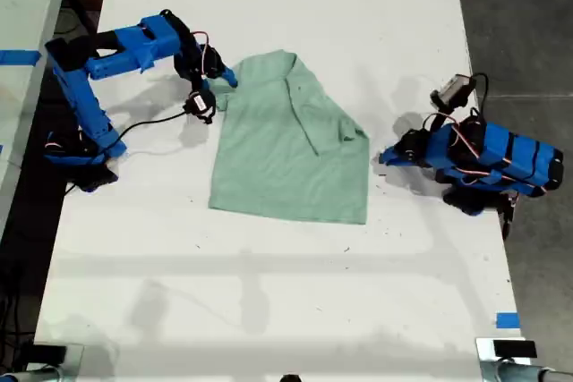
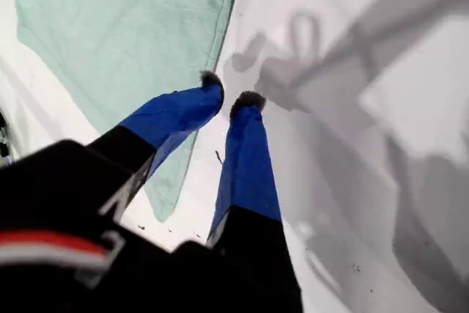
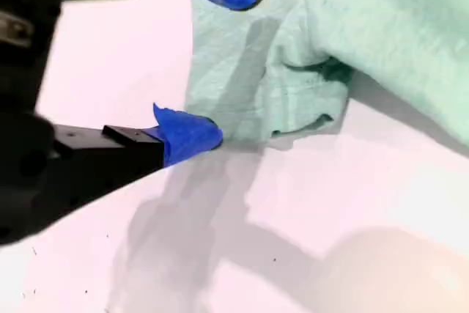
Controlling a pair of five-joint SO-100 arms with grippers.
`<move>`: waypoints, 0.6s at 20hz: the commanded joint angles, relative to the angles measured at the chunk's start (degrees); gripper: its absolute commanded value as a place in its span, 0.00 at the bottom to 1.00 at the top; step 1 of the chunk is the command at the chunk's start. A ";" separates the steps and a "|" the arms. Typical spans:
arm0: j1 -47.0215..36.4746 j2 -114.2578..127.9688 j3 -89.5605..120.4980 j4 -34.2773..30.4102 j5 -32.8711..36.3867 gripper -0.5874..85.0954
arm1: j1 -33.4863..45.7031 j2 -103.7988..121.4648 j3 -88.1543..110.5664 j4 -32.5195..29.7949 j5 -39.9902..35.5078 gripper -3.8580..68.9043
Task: Fold t shirt
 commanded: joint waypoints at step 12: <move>-5.19 -10.90 -7.91 3.69 -4.92 0.00 | -1.14 0.35 2.46 -1.67 -1.14 0.13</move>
